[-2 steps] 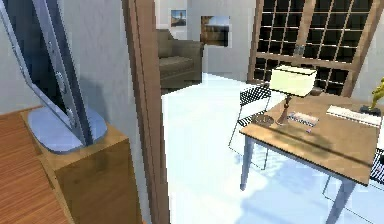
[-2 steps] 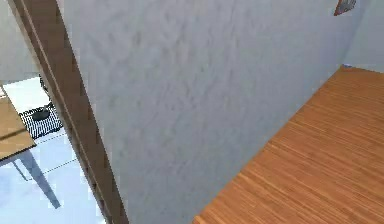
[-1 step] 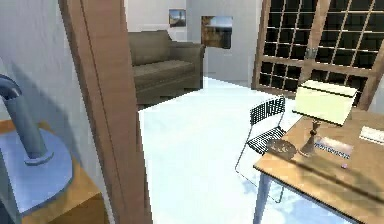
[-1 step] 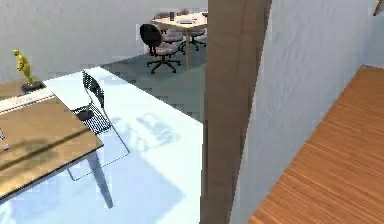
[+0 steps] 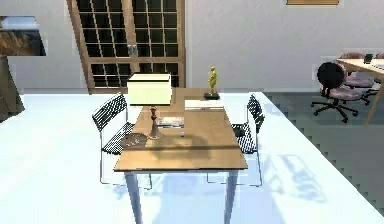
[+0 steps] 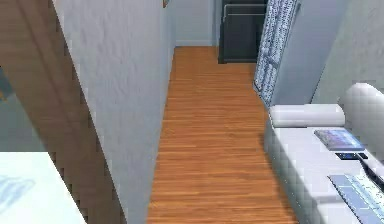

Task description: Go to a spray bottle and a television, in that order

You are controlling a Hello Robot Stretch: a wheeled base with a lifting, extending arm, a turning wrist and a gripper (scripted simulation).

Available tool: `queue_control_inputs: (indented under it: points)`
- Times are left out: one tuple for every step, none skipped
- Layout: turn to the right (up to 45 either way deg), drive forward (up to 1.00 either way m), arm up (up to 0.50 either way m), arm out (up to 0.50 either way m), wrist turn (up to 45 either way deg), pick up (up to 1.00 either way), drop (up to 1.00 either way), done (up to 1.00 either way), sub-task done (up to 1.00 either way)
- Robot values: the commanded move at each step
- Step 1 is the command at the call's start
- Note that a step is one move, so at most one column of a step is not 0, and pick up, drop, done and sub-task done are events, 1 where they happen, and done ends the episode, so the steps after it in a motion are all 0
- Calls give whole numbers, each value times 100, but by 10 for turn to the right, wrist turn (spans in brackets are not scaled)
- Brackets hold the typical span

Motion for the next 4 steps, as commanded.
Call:
queue_control_inputs:
  points:
    - [270, 0, 0, 0, 0, 0, 0, 0, 0]
    - [0, 45, 0, 0, 0, 0, 0, 0, 0]
    - [150, 0, 0, 0, 0, 0, 0, 0, 0]
    - [30, 0, 0, 0, 0, 0, 0, 0, 0]
